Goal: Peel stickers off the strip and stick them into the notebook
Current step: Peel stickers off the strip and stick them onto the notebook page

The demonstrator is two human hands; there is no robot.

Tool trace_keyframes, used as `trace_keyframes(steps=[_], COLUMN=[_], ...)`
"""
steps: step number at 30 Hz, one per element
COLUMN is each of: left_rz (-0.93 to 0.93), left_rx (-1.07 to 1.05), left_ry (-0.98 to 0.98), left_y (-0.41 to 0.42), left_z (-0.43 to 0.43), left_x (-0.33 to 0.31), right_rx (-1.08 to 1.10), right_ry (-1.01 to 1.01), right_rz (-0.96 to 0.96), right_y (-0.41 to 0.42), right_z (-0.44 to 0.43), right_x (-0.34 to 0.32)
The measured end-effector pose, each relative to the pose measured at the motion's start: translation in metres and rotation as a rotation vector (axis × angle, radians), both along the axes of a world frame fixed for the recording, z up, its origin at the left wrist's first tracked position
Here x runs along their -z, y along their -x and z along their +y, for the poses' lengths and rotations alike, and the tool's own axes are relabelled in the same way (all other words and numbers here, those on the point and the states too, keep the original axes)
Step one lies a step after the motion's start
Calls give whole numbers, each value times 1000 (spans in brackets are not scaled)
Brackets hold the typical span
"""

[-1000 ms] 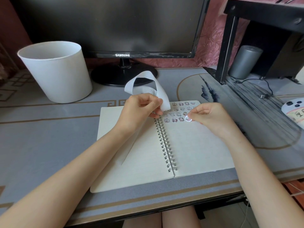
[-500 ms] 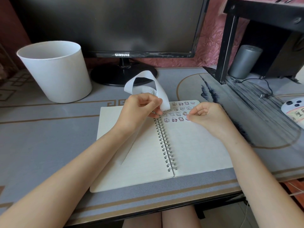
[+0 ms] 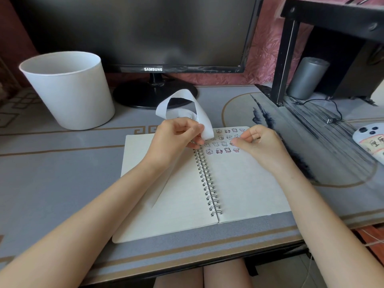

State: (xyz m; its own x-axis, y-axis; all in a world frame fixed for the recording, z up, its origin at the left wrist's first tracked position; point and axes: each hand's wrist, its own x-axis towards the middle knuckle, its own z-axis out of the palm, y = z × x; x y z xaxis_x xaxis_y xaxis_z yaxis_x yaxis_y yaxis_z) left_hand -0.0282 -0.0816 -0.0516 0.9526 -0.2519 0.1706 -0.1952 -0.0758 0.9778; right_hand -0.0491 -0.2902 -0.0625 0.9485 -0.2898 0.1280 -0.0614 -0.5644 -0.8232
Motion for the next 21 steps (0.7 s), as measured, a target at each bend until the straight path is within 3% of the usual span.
trace_keyframes(steps=[4,13,21], left_rz=[-4,-1,-13], left_rx=[-3,-3,-2], left_ry=[-1,9,27], left_y=[0,0,0], left_z=[0,0,1], left_x=[0,-1,-2], right_rx=[-8,-81,-133], right_ry=[140,-55,-7], right_rz=[36,23,59], right_y=[-1,4,2], right_z=[2,-6,-9], right_x=[1,-2,-1])
